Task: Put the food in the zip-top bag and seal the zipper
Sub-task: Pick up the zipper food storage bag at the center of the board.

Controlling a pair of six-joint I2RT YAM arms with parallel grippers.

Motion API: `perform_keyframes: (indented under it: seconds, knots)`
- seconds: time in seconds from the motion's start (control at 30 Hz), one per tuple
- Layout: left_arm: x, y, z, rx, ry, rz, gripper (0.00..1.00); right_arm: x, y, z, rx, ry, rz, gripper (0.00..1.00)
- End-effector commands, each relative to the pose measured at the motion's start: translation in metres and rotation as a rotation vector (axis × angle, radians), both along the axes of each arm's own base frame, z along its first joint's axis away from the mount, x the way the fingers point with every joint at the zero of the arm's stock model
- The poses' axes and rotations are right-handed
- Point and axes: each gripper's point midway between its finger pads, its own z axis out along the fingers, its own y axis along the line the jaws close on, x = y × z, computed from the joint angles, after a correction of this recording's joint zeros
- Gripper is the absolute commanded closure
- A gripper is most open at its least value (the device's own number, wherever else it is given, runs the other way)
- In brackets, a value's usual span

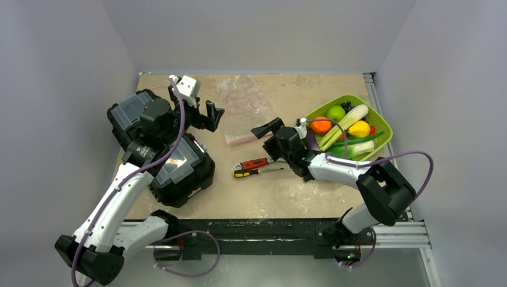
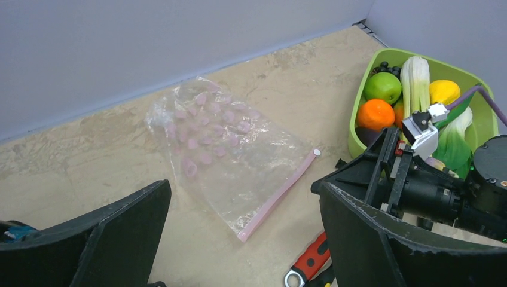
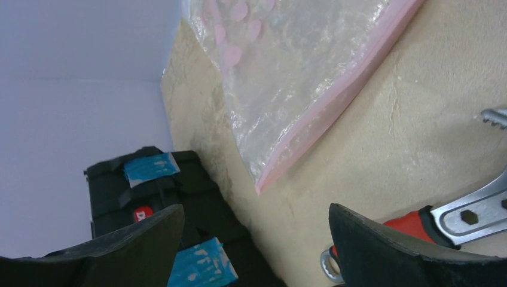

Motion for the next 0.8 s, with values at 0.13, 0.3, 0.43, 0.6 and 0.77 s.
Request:
perform_keyframes:
  seconds: [0.13,0.3,0.43,0.6,0.77]
  knots:
    - [-0.003,-0.008,0.026,-0.025,-0.06,-0.045,0.06,0.035,0.01,-0.006,0.155,0.044,-0.254,0.12]
    - [-0.006,-0.012,0.028,-0.037,-0.058,-0.07,0.07,0.048,0.019,-0.029,0.162,0.064,-0.285,0.37]
    - [-0.007,-0.013,0.031,-0.044,-0.058,-0.077,0.08,0.055,0.027,-0.045,0.138,0.097,-0.289,0.42]
    - [-0.009,-0.014,0.033,-0.048,-0.058,-0.087,0.08,0.067,0.029,-0.05,0.134,0.092,-0.325,0.44]
    - [-0.011,-0.02,0.033,-0.051,-0.05,-0.12,0.08,0.077,0.031,-0.064,0.142,0.123,-0.343,0.45]
